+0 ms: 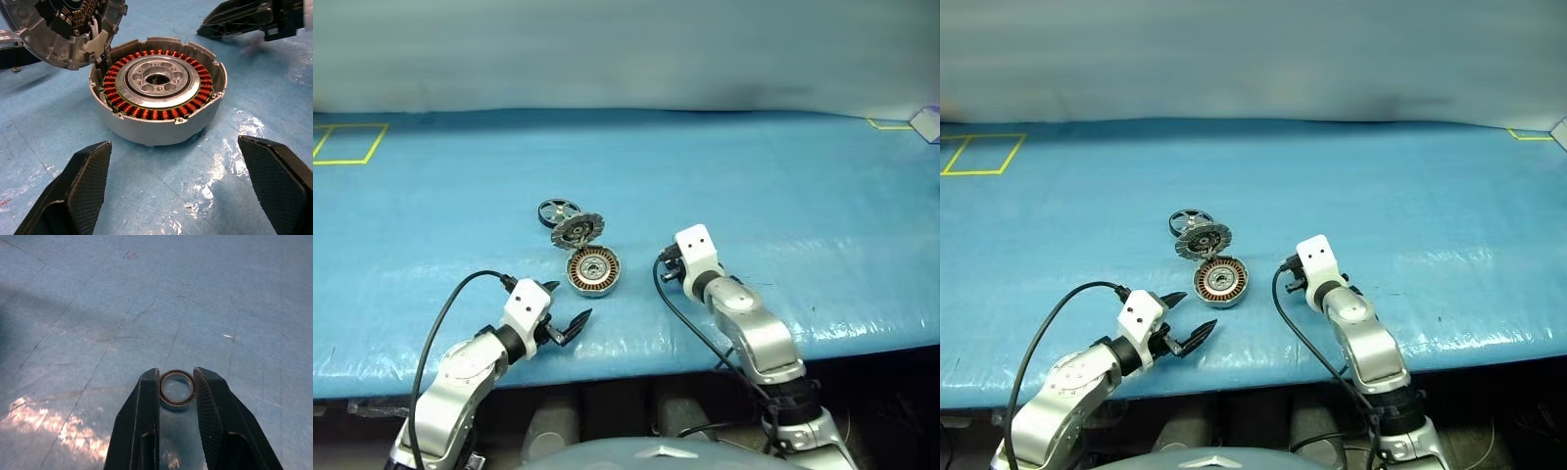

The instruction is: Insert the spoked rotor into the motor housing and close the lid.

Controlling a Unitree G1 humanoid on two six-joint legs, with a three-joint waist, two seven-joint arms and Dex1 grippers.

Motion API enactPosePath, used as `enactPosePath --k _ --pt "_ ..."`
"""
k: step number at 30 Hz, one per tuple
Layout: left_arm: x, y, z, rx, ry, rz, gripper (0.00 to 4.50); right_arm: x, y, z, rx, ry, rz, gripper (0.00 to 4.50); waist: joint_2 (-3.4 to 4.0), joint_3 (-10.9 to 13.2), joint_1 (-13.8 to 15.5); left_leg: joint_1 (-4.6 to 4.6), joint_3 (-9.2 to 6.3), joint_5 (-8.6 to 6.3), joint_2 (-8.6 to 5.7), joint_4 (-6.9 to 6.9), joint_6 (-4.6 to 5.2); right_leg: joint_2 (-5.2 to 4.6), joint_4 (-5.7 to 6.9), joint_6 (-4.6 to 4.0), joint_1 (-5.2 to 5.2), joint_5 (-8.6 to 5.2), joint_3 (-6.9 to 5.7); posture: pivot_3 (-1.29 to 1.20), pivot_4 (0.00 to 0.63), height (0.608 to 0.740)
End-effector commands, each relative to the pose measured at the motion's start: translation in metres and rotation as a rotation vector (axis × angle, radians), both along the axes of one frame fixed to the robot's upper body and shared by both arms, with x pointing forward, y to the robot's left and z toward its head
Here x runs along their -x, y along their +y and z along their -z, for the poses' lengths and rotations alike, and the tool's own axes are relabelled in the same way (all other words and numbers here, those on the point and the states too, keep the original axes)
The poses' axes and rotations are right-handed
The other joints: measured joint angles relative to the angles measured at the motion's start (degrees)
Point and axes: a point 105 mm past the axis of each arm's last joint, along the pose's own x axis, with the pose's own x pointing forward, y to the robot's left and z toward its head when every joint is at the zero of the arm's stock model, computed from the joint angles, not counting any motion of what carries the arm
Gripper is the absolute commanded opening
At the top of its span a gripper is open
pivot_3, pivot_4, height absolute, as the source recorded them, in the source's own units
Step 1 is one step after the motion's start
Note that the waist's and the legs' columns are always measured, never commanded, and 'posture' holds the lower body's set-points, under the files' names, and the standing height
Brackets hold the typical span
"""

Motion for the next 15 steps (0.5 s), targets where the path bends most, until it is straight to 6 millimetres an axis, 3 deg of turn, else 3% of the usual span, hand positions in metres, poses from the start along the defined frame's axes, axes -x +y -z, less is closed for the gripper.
enactPosePath --k 1,7,15 --pt "-0.002 0.002 -0.02 0.018 -0.129 -0.008 4.5 0.009 0.019 -0.047 -0.068 -0.119 -0.094 0.67 0.0 0.0 -0.03 0.0 -0.01 0.01 0.02 0.01 -0.02 0.02 0.01 0.0 0.0 0.0 -0.01 0.0 0.15 0.74" --pt "-0.001 0.01 -0.017 0.05 -0.119 -0.031 4.5 0.024 0.059 -0.062 -0.077 -0.169 -0.29 0.67 -0.03 0.0 0.27 -0.04 -0.04 0.01 0.04 0.02 -0.02 0.05 -0.02 -0.03 -0.01 0.0 -0.02 0.0 0.15 0.74" --pt "0.011 0.014 -0.005 0.04 -0.06 0.011 4.5 0.033 0.092 -0.045 -0.077 -0.108 -0.419 0.67 -0.07 0.01 0.28 -0.11 -0.02 -0.01 0.0 0.01 0.01 0.0 -0.06 -0.02 -0.1 0.0 -0.01 0.0 0.15 0.74"
